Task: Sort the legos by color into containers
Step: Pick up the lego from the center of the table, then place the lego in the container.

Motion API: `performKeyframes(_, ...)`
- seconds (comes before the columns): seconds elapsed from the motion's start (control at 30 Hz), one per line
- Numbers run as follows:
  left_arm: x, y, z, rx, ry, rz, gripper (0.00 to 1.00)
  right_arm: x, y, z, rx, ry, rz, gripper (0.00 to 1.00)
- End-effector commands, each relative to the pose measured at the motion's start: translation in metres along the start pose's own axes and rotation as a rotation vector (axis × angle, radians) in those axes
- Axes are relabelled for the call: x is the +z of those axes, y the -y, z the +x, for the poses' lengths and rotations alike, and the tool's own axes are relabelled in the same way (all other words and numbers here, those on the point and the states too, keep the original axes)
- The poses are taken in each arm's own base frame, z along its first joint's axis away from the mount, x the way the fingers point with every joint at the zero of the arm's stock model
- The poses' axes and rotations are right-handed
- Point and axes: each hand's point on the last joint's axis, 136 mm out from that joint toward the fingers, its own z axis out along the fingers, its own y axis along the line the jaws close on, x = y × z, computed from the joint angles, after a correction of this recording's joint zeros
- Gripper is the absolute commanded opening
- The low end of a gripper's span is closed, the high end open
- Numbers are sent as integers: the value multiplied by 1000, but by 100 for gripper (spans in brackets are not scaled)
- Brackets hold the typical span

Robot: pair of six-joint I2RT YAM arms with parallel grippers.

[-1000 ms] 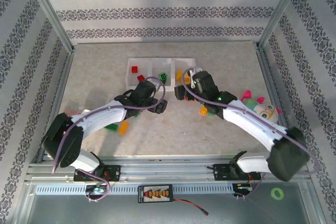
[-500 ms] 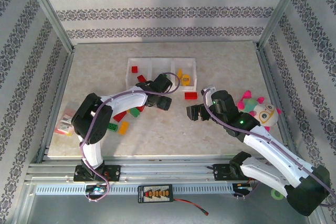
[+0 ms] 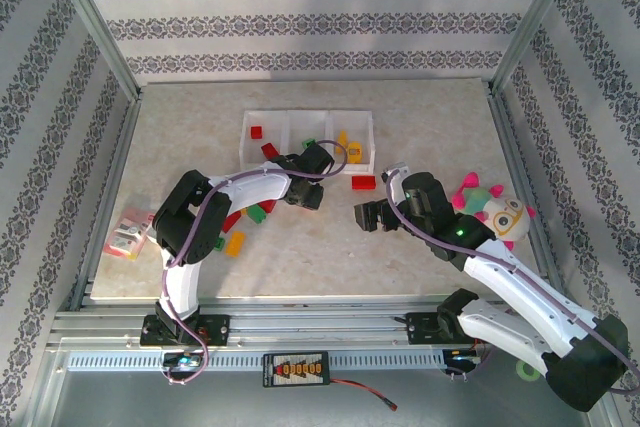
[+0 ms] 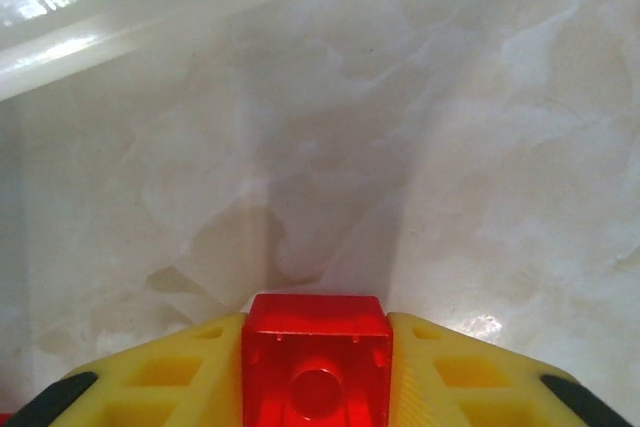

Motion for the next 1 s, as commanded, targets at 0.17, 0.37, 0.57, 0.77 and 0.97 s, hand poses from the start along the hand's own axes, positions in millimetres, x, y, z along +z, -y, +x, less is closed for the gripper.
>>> performKeyframes(0.17,-25,-4,-4,-39,22,-7,29,-11,-4,-26,-35,52,-5,96)
performKeyframes(0.37,-63,-19,-18,-83,111,-12,29,-8,-13,-39,-45,74,-47,96)
performKeyframes(0.57,-91,-53,-39,-111,216,-53,30,-1,-25,-55,-40,118,-102,96)
performKeyframes(0.77,-97,-103,-68,-192,295,-97,30,10,-22,-56,-56,113,-85,96)
performKeyframes(0.97,-76,-140,-101,-236,303,-134,30,16,-31,-63,-53,126,-125,96)
